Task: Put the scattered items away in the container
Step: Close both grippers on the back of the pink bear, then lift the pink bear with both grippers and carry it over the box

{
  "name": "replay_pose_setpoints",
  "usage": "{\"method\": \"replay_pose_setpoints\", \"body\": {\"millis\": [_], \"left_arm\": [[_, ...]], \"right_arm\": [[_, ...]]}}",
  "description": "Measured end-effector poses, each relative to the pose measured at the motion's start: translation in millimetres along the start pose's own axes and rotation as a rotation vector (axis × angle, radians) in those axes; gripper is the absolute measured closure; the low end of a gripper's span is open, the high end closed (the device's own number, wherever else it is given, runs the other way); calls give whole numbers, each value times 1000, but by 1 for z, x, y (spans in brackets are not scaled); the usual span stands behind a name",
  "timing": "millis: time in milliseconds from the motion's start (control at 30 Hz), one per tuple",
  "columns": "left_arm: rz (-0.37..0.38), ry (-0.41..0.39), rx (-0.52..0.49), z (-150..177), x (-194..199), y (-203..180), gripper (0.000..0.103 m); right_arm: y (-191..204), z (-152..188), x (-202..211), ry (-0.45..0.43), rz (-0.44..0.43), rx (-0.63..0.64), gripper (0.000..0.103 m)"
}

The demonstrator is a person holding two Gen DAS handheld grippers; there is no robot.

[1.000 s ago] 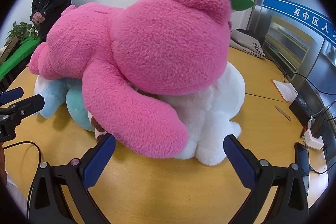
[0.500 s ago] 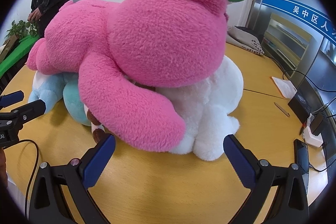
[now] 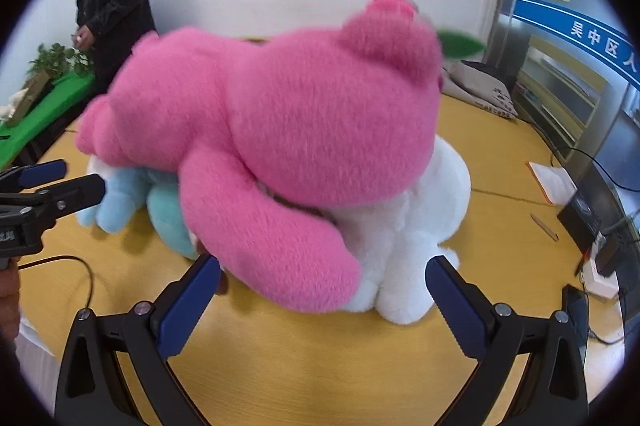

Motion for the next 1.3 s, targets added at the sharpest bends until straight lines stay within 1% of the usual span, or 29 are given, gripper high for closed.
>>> {"method": "replay_pose_setpoints", "body": {"millis": [67,100,167,233,267,300,333,400,433,467,500,533,567,600,633,667,700,733,767,833,867,1000,1100,1200,1267,1300], "left_arm": [[39,16,-15,-20,2,-2,0],[45,21,-24,-30,1,-4,0],[26,30,-40,-50,-4,-5,0],[10,41,-47,-67,-11,-3,0],[9,66,-52,-74,-19,-2,0],[8,112,-51,-79,-32,-1,0],[4,169,-48,-82,-46,0,0],[33,235,-57,-84,-65,-1,0],[44,250,-63,-86,-70,-1,0],[52,260,-69,-88,-74,-1,0],[61,270,-75,-90,-78,0,1],[90,287,-65,-91,-81,1,12],[125,307,-48,-93,-83,2,27],[133,321,-42,-94,-83,3,27],[130,326,-51,-95,-83,3,33],[126,328,-68,-95,-80,1,40],[122,330,-87,-95,-77,-2,43],[122,334,-89,-97,-74,-3,49],[124,338,-87,-99,-71,-4,56],[138,350,-70,-103,-68,0,63],[146,355,-60,-105,-67,3,67],[171,373,-55,-116,-67,5,71],[174,374,-43,-127,-71,4,73],[185,383,-26,-133,-75,7,74],[195,401,-5,-129,-82,10,67],[197,409,3,-127,-86,10,66]], "right_arm": [[-7,-16,11,-24,-31,-3,1],[-12,-24,16,-35,-37,-6,1],[-23,-41,21,-43,-27,-14,1],[-39,-60,17,-24,-6,-33,1],[-46,-68,14,-7,1,-40,1],[-51,-74,7,16,-2,-39,1],[-56,-83,-6,53,-16,-32,1],[-60,-90,-35,136,-53,-18,1],[-62,-94,-49,180,-78,-15,1],[-64,-97,-64,229,-121,-30,1],[-63,-99,-66,241,-129,-25,2],[-61,-101,-69,252,-137,-20,2],[-60,-103,-71,263,-146,-15,3],[-58,-106,-74,274,-154,-10,18],[-57,-108,-76,285,-162,-5,32],[-55,-110,-79,297,-171,0,33],[-54,-112,-81,308,-179,5,39],[-52,-114,-84,319,-187,10,44],[-50,-116,-85,328,-193,15,45],[-44,-121,-78,322,-174,26,51],[-43,-124,-74,319,-174,28,52],[-45,-145,-64,309,-187,56,56],[-45,-165,-65,302,-163,97,56],[-44,-179,-64,297,-153,115,57],[-43,-181,-66,310,-151,130,57],[-45,-177,-73,336,-159,120,57]]}}
Point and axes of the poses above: each gripper's, at about its wrist camera, not at the fingertips, and x roughly against the way its jaws point, y to its left, z to its underside, the point moved 2 cm from there along -x, roughly the way its jaws point, and after that the axes turned 4 degrees about x, right-handed, at the moved point
